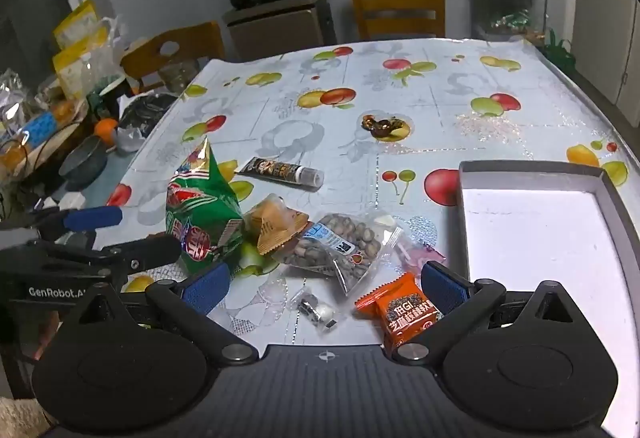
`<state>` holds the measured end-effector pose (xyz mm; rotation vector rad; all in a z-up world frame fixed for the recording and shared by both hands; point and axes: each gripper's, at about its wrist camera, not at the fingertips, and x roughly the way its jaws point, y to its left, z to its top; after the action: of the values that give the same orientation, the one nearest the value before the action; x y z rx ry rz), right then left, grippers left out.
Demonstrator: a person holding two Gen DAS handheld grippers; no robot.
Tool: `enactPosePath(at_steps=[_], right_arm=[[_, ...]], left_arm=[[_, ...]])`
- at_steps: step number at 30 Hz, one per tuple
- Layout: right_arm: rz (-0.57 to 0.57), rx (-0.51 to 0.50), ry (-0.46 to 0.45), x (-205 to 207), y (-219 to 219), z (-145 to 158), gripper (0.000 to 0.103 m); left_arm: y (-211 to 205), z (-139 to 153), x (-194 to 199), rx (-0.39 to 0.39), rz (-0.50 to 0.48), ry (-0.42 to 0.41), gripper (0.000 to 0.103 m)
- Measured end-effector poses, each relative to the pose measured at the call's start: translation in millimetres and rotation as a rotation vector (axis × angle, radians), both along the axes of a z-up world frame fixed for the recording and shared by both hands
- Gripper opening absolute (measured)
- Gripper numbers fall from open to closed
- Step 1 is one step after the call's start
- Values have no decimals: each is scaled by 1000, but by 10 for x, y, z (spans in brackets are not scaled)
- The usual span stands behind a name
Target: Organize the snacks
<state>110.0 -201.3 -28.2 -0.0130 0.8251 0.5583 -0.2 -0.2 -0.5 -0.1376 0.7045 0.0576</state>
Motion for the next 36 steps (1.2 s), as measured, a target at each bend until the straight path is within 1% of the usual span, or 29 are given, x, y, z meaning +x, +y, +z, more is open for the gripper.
enactPosePath(at_steps=[1, 4, 5, 6, 7, 8, 10, 15, 36], right_arm=[[-3, 4, 6, 7, -2, -3, 103], [-18, 15, 23, 21, 7, -28, 103], [-16, -5, 21, 25, 50, -39, 103], [-27, 1, 28, 50, 69, -47, 103], [-15, 12, 5, -2, 21, -44, 103], [-7, 11, 5, -17, 11, -50, 103], [-3, 3, 23, 35, 27, -22, 103], [6, -5, 16, 31, 15, -88, 103], [1, -5, 27, -14, 37, -109, 103]], left_arm=[[-5, 0, -6, 8, 0, -11, 103], [-1, -6, -17, -2, -8, -1, 103], [27, -23, -12, -4, -10, 1, 103], [21, -20, -14, -2, -10, 2, 103], [9, -25, -19, -1, -10, 2, 103], [-24, -35, -6, 19, -9, 7, 103], [-16, -22, -12, 9, -5, 9, 103], [37, -65, 34, -10, 8, 23, 103], [23, -112, 46, -4, 3, 32, 103]])
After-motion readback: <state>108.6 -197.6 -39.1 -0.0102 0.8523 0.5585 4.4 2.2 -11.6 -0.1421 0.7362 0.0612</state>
